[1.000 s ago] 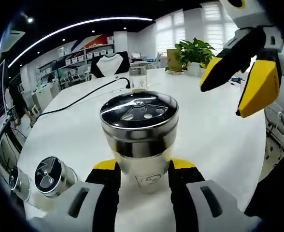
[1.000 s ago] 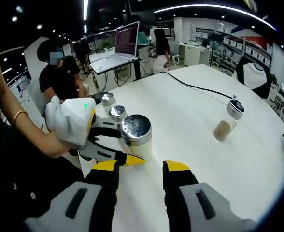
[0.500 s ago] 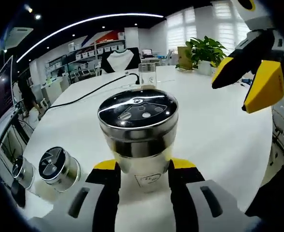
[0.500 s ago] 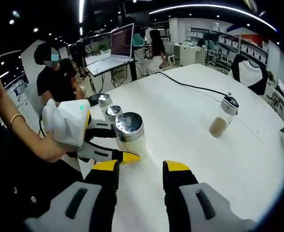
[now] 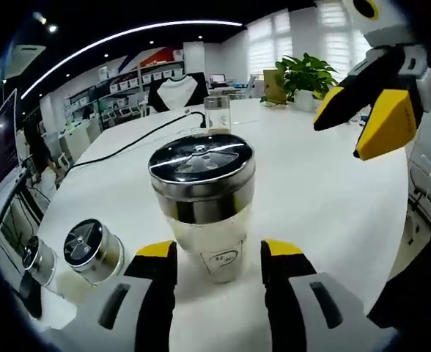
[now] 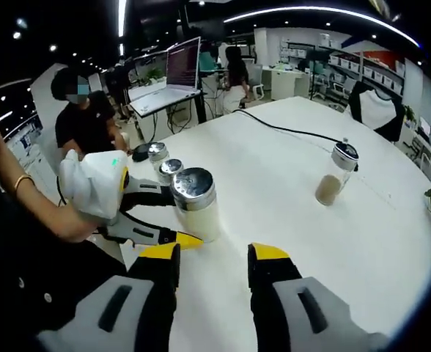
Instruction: Rotate the seasoning bottle until the label or dispensing opening points toward the visible target arrow and the bottle remains upright within the marked orientation range
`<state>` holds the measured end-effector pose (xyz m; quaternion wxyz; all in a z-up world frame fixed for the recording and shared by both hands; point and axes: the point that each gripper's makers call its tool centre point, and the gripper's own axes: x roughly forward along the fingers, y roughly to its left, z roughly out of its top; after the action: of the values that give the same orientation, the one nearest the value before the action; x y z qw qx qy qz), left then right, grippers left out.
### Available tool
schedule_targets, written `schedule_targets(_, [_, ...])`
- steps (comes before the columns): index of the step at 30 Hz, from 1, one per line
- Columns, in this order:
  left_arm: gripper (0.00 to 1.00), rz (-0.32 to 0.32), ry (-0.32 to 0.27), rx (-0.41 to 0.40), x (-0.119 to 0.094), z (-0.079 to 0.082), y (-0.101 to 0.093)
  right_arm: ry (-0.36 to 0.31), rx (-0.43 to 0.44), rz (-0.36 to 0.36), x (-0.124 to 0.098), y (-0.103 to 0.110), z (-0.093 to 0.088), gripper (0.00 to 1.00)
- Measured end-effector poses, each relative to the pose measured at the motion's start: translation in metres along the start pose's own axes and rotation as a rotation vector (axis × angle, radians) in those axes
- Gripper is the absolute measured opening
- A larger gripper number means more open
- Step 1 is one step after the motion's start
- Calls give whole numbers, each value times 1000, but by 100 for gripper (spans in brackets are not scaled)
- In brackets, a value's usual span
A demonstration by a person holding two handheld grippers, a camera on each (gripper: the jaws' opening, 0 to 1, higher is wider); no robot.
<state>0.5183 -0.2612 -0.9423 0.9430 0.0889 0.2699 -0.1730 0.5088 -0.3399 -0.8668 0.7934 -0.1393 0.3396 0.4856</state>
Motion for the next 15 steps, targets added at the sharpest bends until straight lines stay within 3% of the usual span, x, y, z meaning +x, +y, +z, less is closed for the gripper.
schedule_targets(4, [49,-49,-16,7,-4,3,-4,-17,11,-11,0,-5,5,35])
schedule_targets(8, [47,-31,-25,28,-7,6,4,-38,24,-24,-1,-10,11,35])
schedule_targets(11, [47,-29,-44,5,-12,12,10,-54,36,-24,-2,-12,14,35])
schedule_targets(13, [48,-57,-64,-60,-19,18,12,-66,54,-36,-4,-18,16,35])
schedule_targets(15, [48,-67,-75,-52,-24,20,12,-72,64,-44,-7,-22,16,35])
